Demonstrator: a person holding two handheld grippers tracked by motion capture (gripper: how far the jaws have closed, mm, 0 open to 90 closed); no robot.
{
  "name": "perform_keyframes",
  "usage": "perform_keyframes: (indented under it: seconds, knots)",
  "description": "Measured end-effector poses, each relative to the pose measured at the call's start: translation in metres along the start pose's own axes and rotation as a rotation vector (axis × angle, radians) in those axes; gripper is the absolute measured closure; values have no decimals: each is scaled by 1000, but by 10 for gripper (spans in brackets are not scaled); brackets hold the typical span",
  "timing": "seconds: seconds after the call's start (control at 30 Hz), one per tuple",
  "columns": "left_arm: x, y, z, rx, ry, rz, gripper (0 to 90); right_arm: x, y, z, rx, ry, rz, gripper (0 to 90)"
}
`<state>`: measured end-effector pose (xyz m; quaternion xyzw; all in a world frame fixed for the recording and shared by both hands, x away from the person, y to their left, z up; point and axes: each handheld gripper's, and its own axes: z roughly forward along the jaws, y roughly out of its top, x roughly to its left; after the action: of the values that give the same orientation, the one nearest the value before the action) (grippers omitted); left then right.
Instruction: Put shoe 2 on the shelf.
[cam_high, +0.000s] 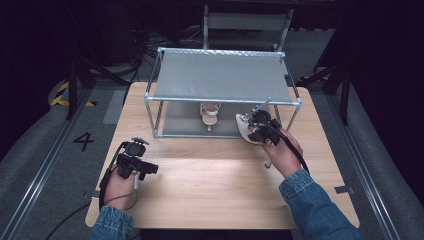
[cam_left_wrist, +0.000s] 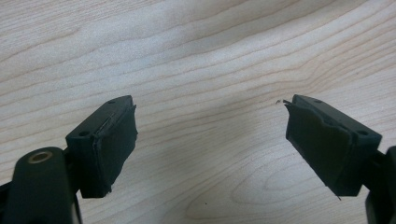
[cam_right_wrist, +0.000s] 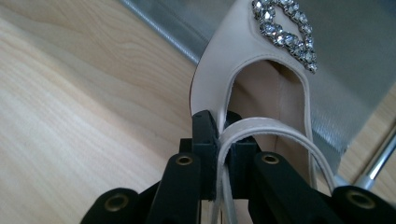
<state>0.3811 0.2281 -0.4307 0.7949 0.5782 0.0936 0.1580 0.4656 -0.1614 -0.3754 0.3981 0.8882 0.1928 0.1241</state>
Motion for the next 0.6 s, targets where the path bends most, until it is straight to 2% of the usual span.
perform_keyframes:
  seconds: [0.13, 0.23, 0.3, 0.33, 0.4, 0.43, 0.6]
  knots:
    - [3, 0, 0, -5, -18, -14, 168, 1, 10, 12, -4, -6, -9, 850]
    - [3, 0, 0, -7, -24, -20, 169, 2, 16, 22, -5, -28, -21, 850]
    - [4, 0, 0, -5, -6, -13, 168, 2, 16, 25, -38, -48, -24, 850]
    - [4, 0, 0, -5, -6, -13, 168, 2, 16, 25, -38, -48, -24, 850]
    - [5, 1, 0, -1, 14, -19, 168, 3, 14, 27, -60, -92, -34, 850]
    - [5, 1, 1, -7, 27, -31, 169, 3, 14, 28, -61, -98, -36, 850]
    - [6, 2, 1, 2, 12, -32, 169, 3, 13, 30, -86, -90, -28, 850]
